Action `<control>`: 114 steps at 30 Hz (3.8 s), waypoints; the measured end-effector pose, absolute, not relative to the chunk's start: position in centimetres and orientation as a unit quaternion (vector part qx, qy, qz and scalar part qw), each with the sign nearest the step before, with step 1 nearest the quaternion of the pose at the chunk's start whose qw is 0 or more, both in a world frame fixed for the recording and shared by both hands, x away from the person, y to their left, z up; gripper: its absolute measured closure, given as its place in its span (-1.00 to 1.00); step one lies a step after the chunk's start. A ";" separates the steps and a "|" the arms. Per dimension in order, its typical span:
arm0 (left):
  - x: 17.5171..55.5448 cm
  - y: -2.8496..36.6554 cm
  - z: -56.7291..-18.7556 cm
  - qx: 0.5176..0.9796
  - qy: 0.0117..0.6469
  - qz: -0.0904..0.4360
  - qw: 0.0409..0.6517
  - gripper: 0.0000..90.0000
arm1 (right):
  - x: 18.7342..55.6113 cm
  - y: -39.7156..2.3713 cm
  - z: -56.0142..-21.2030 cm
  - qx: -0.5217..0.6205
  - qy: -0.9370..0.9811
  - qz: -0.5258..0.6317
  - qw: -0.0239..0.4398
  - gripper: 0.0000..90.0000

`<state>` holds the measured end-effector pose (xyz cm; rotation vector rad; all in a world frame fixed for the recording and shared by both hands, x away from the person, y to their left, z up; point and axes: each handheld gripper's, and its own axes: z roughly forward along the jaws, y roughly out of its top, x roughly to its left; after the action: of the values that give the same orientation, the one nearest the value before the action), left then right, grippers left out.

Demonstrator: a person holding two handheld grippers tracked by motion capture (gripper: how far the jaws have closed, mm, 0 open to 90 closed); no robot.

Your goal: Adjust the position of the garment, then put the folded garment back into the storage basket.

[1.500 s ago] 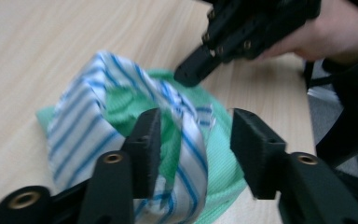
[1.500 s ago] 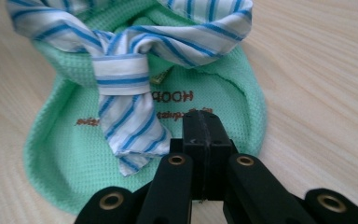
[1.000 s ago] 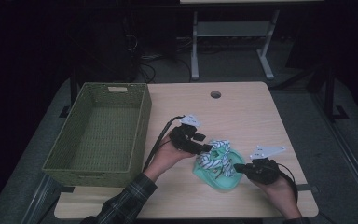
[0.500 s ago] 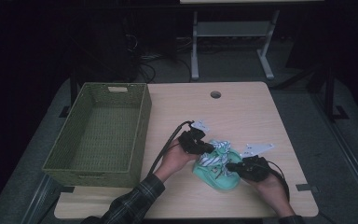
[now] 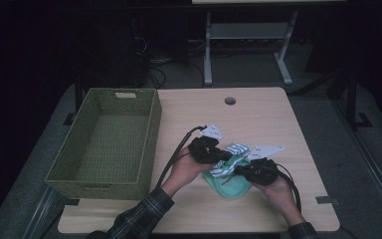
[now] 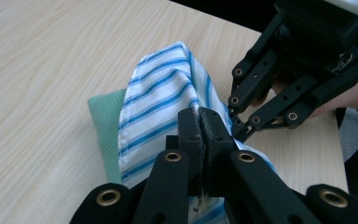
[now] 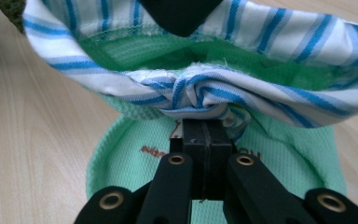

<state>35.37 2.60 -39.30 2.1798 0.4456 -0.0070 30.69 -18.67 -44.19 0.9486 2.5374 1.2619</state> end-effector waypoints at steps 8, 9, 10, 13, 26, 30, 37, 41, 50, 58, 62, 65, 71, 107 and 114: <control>34.6 1.4 -40.7 0.885 0.168 -0.012 0.433 0.96 | 29.8 -21.4 -45.5 0.359 0.851 0.375 0.081 1.00; 34.5 1.3 -40.9 0.886 0.167 -0.012 0.432 0.96 | 29.7 -22.0 -45.6 0.368 0.848 0.371 0.083 1.00; 34.5 1.2 -41.0 0.888 0.163 -0.012 0.430 0.96 | 29.6 -22.5 -45.6 0.375 0.846 0.368 0.087 1.00; 34.2 0.7 -41.4 0.889 0.158 -0.018 0.430 0.96 | 29.4 -23.9 -45.5 0.384 0.841 0.367 0.100 1.00; 33.3 -1.2 -44.8 0.907 0.147 -0.051 0.391 0.93 | 29.6 -25.7 -45.0 0.408 0.825 0.371 0.122 1.00; 33.0 -1.2 -44.7 0.906 0.144 -0.054 0.395 0.72 | 29.7 -25.7 -44.5 0.406 0.821 0.382 0.122 1.00; 33.2 0.6 -41.8 0.891 0.149 -0.033 0.428 0.46 | 30.6 -24.8 -43.4 0.387 0.820 0.404 0.119 1.00; 33.7 2.1 -40.8 0.887 0.161 -0.019 0.432 0.72 | 31.3 -23.9 -43.1 0.378 0.821 0.413 0.109 1.00; 34.8 4.9 -40.7 0.885 0.195 -0.005 0.423 0.99 | 33.6 -20.9 -42.5 0.356 0.827 0.424 0.100 1.00; 35.5 5.1 -43.2 0.895 0.216 -0.005 0.391 0.99 | 35.5 -18.3 -43.7 0.349 0.836 0.414 0.088 1.00; 35.6 4.5 -44.6 0.904 0.216 -0.009 0.370 0.99 | 36.0 -17.8 -45.0 0.354 0.842 0.398 0.078 1.00; 35.7 4.3 -45.2 0.908 0.218 -0.003 0.357 0.99 | 36.2 -17.7 -45.8 0.353 0.848 0.389 0.073 1.00; 35.8 4.3 -45.9 0.915 0.218 0.001 0.338 0.99 | 36.4 -17.5 -46.9 0.359 0.855 0.369 0.064 1.00; 35.0 5.7 -45.8 0.918 0.232 0.025 0.322 0.99 | 36.7 -21.5 -46.7 0.384 0.846 0.360 0.090 1.00; 37.3 5.3 -45.8 0.914 0.245 0.031 0.322 0.99 | 35.6 -22.4 -46.6 0.389 0.846 0.355 0.090 1.00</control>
<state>37.30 5.30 -45.82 2.4003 0.6424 0.0818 35.61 -22.39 -46.64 1.1558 2.5151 1.0551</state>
